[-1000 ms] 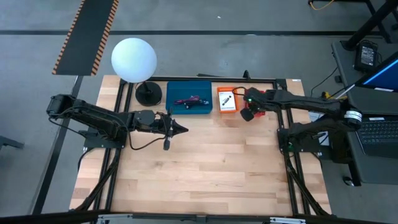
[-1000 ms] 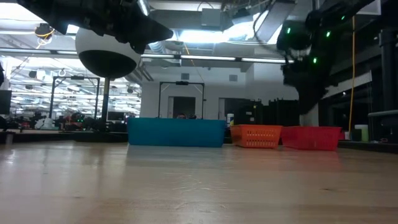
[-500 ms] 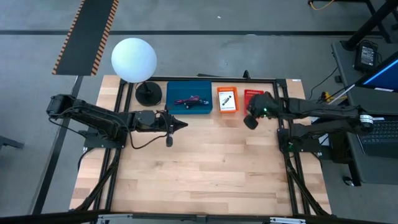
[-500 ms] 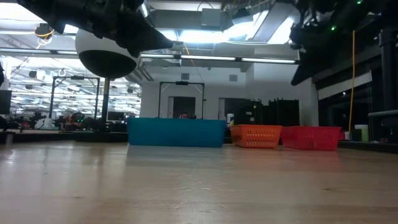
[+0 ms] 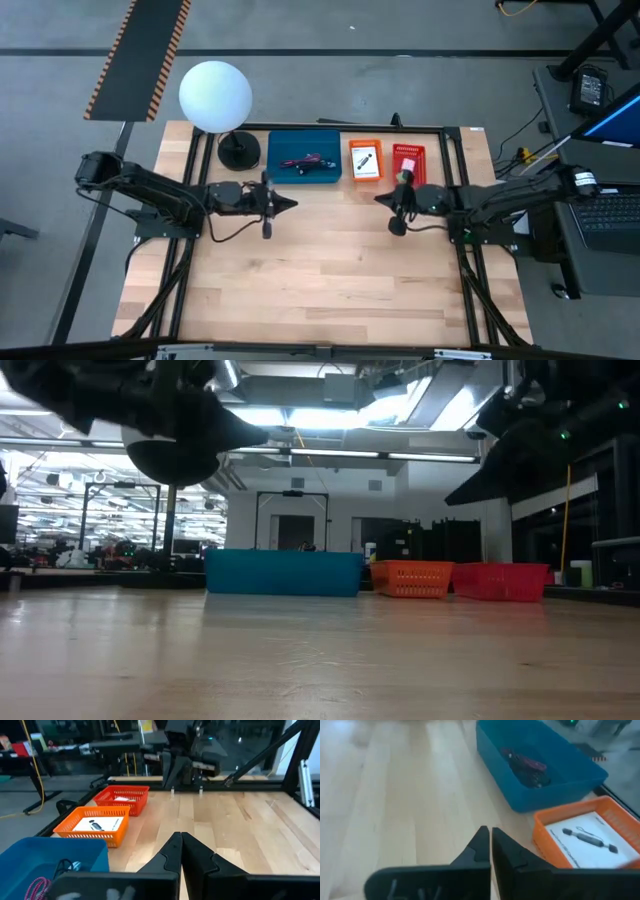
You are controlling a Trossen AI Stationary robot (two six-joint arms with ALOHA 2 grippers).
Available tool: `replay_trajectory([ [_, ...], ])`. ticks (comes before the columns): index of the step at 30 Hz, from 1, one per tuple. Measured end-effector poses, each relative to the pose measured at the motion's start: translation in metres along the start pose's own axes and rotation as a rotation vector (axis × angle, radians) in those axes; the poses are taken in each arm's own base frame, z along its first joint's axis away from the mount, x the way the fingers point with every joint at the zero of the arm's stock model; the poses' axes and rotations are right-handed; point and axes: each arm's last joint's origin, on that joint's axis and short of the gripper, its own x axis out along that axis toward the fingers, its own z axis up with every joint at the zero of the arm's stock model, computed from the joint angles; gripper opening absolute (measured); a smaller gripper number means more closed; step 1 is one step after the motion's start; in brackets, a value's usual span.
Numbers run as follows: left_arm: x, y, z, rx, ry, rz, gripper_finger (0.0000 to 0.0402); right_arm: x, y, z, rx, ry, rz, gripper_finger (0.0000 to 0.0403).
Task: Pick and place items into bin
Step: Return to Home Position
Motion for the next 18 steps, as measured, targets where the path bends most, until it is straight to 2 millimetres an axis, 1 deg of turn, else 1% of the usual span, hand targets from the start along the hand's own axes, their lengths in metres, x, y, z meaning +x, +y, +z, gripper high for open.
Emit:
replay_trajectory([
  [2,-0.005,0.0,-0.009,-0.004,-0.029,-0.004,0.0003,0.001,0.001,-0.002,0.01,-0.039,0.006,0.0001],
  [5,-0.012,0.002,-0.018,-0.002,-0.047,-0.004,0.0003,0.0,0.001,0.004,0.031,-0.095,0.01,0.0],
  [9,-0.02,0.004,-0.017,-0.002,-0.065,-0.003,0.0002,-0.003,0.002,0.022,0.047,-0.15,0.021,0.0],
  [12,-0.031,0.006,-0.013,0.035,-0.072,-0.002,0.0001,-0.005,0.002,0.033,0.048,-0.178,0.024,0.0],
  [15,-0.045,0.01,-0.016,0.038,-0.066,0.001,0.0003,-0.006,0.002,0.039,0.045,-0.196,0.025,0.0],
  [18,-0.06,0.013,-0.021,0.026,-0.084,0.006,0.0001,-0.006,0.002,0.041,0.049,-0.21,0.026,0.0],
])
